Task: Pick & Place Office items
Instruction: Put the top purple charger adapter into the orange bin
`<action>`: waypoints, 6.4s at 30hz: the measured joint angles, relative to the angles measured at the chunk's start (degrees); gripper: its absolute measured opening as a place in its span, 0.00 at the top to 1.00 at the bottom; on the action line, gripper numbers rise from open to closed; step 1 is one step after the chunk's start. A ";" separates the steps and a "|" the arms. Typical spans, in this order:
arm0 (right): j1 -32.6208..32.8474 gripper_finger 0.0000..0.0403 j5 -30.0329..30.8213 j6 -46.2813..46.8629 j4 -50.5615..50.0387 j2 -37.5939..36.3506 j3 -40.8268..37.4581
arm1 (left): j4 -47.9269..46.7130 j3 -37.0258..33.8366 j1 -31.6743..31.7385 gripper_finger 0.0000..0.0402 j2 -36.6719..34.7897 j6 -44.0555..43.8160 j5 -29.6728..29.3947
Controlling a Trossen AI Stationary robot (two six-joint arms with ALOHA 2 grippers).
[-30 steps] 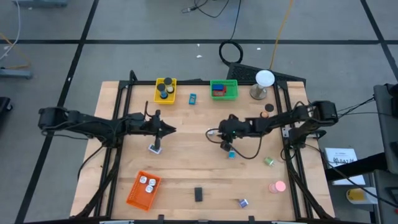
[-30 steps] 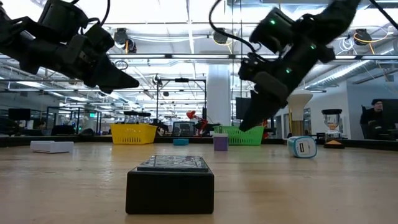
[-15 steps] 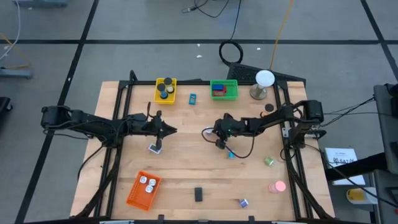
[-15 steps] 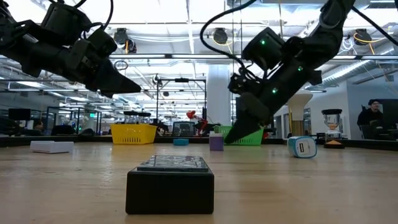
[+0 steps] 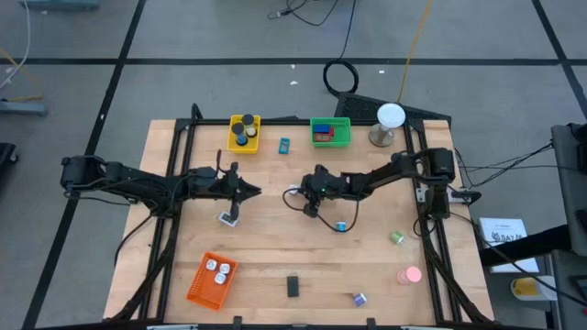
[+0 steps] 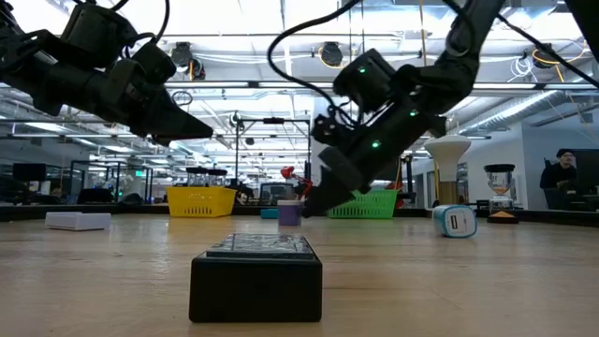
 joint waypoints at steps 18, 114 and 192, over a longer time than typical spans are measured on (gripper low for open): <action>0.10 1.00 -1.79 -4.03 5.76 9.72 13.83 | -0.09 0.00 -0.02 0.90 0.00 -3.86 -1.81; 3.14 1.00 -1.49 -6.35 9.30 -29.56 -19.48 | -99.47 52.74 -42.42 0.67 9.17 -29.65 -5.52; 3.12 1.00 -1.51 -5.94 9.63 -29.55 -19.52 | -87.75 47.61 -64.85 0.43 32.98 -46.67 -6.48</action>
